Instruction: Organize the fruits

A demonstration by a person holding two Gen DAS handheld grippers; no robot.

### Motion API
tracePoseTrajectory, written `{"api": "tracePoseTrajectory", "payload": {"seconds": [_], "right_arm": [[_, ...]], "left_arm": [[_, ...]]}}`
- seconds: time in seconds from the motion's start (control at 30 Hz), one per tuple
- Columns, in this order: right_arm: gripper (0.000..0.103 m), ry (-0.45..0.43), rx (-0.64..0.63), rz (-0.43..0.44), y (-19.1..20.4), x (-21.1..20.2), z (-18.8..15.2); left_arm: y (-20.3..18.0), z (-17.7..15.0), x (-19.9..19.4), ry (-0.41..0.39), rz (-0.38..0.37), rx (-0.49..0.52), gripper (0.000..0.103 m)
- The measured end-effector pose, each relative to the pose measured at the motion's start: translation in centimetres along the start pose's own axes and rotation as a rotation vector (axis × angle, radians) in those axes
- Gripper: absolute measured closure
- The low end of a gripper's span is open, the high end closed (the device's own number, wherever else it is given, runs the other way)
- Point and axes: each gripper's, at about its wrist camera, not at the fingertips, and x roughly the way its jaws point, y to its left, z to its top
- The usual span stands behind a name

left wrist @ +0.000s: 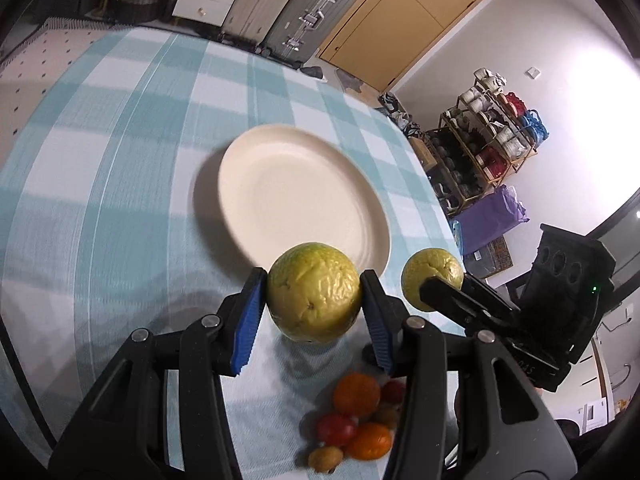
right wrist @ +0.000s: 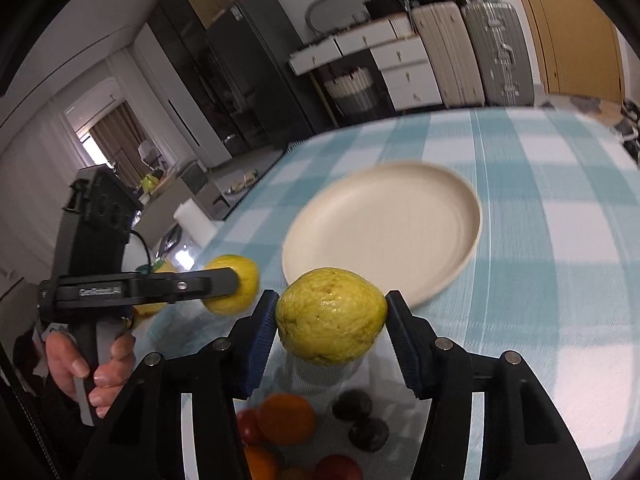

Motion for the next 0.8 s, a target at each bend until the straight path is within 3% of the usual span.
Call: {"api": "tracePoseTrajectory", "payload": {"seconds": [0.23,0.4,0.8], "right_arm": [[0.048,-0.012,-0.045,-0.034,-0.9,0.5,4.2],[0.048,-0.011,-0.077,-0.064,-1.9,2.0,6.8],[0.048,0.006,-0.072,-0.112,-4.7,7.7,9.0]], "left_arm": [[-1.3,4.7,1.4,0.000,0.053,0.032,0.058],[-1.7,8.0,4.0,0.028,0.052,0.043,0.058],[0.6,11.8,10.3,0.089,0.049,-0.015,0.058]]}}
